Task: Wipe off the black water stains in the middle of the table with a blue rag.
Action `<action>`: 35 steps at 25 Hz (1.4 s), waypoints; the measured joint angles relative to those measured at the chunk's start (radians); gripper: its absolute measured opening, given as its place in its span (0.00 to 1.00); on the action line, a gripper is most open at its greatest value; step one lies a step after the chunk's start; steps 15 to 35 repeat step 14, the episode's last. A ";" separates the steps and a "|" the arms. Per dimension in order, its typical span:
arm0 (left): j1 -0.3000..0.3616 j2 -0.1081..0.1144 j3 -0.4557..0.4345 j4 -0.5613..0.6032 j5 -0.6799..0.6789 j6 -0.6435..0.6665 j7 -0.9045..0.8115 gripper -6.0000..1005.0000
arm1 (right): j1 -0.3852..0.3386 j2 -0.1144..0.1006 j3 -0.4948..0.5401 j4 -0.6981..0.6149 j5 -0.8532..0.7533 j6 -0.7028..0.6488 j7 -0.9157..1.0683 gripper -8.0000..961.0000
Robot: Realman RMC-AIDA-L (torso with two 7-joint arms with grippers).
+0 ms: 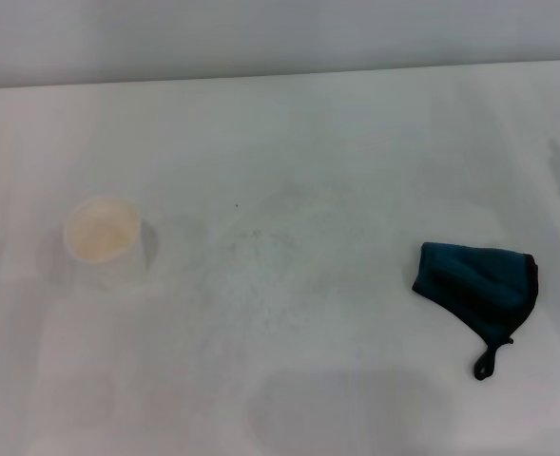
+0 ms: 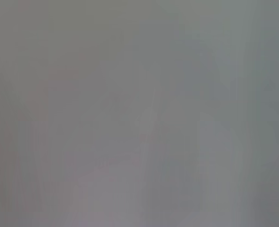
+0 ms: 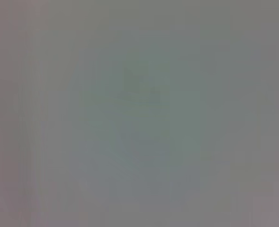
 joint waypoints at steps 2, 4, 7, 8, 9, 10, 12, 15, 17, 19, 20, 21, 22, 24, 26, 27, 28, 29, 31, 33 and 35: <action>0.001 -0.001 0.003 0.002 0.002 -0.004 0.000 0.87 | -0.002 0.000 0.000 0.012 0.002 -0.012 -0.025 0.43; 0.004 -0.001 0.001 0.003 0.001 -0.004 -0.002 0.88 | 0.001 0.000 0.001 0.028 0.003 -0.042 -0.040 0.43; 0.009 -0.002 -0.003 0.003 -0.003 -0.003 -0.003 0.88 | 0.006 0.001 0.001 0.043 0.003 -0.061 -0.056 0.44; 0.011 -0.001 -0.003 0.003 -0.005 -0.004 -0.003 0.88 | 0.008 0.001 0.001 0.046 0.003 -0.062 -0.066 0.44; 0.012 -0.001 -0.003 0.002 -0.007 -0.004 -0.002 0.88 | 0.010 0.001 0.001 0.048 0.006 -0.062 -0.077 0.44; 0.013 0.000 -0.003 -0.001 -0.013 -0.006 -0.001 0.88 | 0.012 0.001 0.001 0.050 0.011 -0.062 -0.088 0.44; 0.013 0.000 -0.003 -0.007 -0.026 -0.018 0.004 0.88 | 0.017 0.002 0.005 0.050 0.020 -0.062 -0.101 0.44; 0.012 0.001 -0.004 -0.009 -0.037 -0.038 0.005 0.88 | 0.023 0.002 0.009 0.051 0.025 -0.066 -0.126 0.44; 0.012 0.001 -0.004 -0.009 -0.037 -0.038 0.005 0.88 | 0.023 0.002 0.009 0.051 0.025 -0.066 -0.126 0.44; 0.012 0.001 -0.004 -0.009 -0.037 -0.038 0.005 0.88 | 0.023 0.002 0.009 0.051 0.025 -0.066 -0.126 0.44; 0.012 0.001 -0.004 -0.009 -0.037 -0.038 0.005 0.88 | 0.023 0.002 0.009 0.051 0.025 -0.066 -0.126 0.44; 0.012 0.001 -0.004 -0.009 -0.037 -0.038 0.005 0.88 | 0.023 0.002 0.009 0.051 0.025 -0.066 -0.126 0.44; 0.012 0.001 -0.004 -0.009 -0.037 -0.038 0.005 0.88 | 0.023 0.002 0.009 0.051 0.025 -0.066 -0.126 0.44; 0.012 0.001 -0.004 -0.009 -0.037 -0.038 0.005 0.88 | 0.023 0.002 0.009 0.051 0.025 -0.066 -0.126 0.44; 0.012 0.001 -0.004 -0.009 -0.037 -0.038 0.005 0.88 | 0.023 0.002 0.009 0.051 0.025 -0.066 -0.126 0.44; 0.012 0.001 -0.004 -0.009 -0.037 -0.038 0.005 0.88 | 0.023 0.002 0.009 0.051 0.025 -0.066 -0.126 0.44; 0.012 0.001 -0.004 -0.009 -0.037 -0.038 0.005 0.88 | 0.023 0.002 0.009 0.051 0.025 -0.066 -0.126 0.44; 0.012 0.001 -0.004 -0.009 -0.037 -0.038 0.005 0.88 | 0.023 0.002 0.009 0.051 0.025 -0.066 -0.126 0.44; 0.012 0.001 -0.004 -0.009 -0.037 -0.038 0.005 0.88 | 0.023 0.002 0.009 0.051 0.025 -0.066 -0.126 0.44; 0.012 0.001 -0.004 -0.009 -0.037 -0.038 0.005 0.88 | 0.023 0.002 0.009 0.051 0.025 -0.066 -0.126 0.44; 0.012 0.001 -0.004 -0.009 -0.037 -0.038 0.005 0.88 | 0.023 0.002 0.009 0.051 0.025 -0.066 -0.126 0.44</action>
